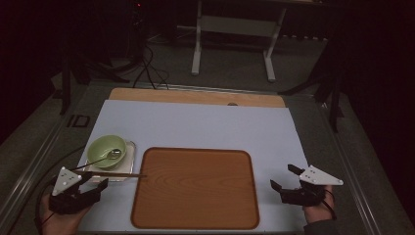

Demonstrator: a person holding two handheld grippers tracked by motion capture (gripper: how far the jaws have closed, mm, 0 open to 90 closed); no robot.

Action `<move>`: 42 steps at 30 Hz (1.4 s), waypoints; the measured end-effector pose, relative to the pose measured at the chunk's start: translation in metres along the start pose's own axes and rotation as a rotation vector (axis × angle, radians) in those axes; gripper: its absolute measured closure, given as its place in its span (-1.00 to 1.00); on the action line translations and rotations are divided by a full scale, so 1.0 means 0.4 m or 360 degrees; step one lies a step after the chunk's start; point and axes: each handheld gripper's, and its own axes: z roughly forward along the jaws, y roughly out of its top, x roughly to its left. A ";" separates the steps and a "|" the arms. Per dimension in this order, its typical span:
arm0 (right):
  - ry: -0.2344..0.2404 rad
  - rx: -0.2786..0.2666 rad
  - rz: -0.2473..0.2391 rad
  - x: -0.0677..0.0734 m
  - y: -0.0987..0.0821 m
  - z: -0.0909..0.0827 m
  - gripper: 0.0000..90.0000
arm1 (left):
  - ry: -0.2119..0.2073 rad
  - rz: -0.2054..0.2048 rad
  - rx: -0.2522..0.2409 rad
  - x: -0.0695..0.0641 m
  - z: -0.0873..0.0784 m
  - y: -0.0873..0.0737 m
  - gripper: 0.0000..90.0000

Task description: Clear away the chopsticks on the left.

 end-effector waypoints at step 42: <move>-0.0070 -0.0076 0.0055 -0.012 0.001 -0.014 -0.69 | -0.0024 0.0191 0.0067 0.026 0.065 -0.013 -0.40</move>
